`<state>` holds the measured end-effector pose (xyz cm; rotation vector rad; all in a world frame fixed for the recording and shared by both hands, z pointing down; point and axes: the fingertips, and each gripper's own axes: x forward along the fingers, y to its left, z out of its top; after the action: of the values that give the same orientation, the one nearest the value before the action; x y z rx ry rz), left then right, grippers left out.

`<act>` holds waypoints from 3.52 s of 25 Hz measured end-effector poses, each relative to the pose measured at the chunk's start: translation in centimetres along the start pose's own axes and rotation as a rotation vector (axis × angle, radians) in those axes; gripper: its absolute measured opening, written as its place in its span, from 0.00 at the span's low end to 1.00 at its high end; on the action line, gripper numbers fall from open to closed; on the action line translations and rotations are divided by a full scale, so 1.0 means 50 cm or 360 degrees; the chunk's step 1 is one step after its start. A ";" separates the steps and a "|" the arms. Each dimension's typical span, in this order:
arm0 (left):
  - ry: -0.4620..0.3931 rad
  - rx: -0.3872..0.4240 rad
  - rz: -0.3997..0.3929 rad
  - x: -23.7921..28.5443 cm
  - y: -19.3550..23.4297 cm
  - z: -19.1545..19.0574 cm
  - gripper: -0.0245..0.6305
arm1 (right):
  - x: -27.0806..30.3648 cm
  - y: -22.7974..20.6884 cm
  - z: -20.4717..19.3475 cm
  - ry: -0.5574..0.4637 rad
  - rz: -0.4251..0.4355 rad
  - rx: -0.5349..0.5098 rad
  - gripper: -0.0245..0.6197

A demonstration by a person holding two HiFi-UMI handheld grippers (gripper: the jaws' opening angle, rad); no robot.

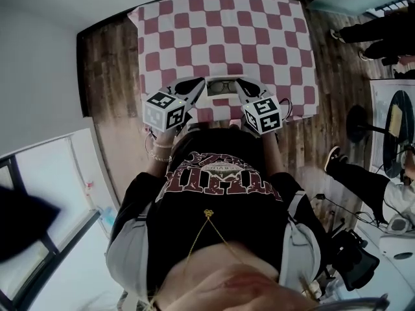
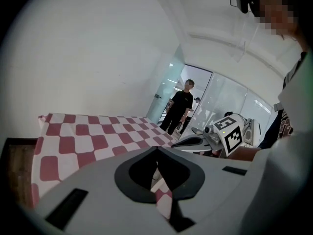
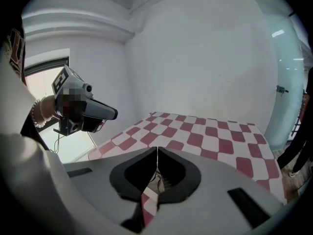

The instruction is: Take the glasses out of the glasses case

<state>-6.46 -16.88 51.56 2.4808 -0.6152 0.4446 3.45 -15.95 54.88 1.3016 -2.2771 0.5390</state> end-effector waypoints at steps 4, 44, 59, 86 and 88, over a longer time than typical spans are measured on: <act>-0.0005 -0.0027 0.0056 -0.017 0.012 -0.008 0.05 | 0.027 0.003 0.004 0.0022 0.0051 -0.0015 0.07; 0.0068 -0.0239 0.0126 -0.026 0.038 -0.089 0.05 | 0.166 0.027 -0.162 0.0593 0.0289 -0.0475 0.07; 0.0066 -0.0267 0.0148 -0.033 0.049 -0.100 0.05 | 0.169 0.035 -0.191 0.0812 0.0365 -0.0981 0.08; 0.0038 -0.0307 0.0176 -0.044 0.054 -0.120 0.05 | 0.204 0.037 -0.215 0.1299 0.0530 -0.1529 0.13; 0.0047 -0.0306 0.0167 -0.037 0.052 -0.122 0.05 | 0.204 0.036 -0.216 0.1294 0.0520 -0.1533 0.13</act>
<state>-10.44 -14.72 56.72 2.2639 -0.7430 0.4392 -0.57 -16.32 69.30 0.1646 -1.6422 -0.0031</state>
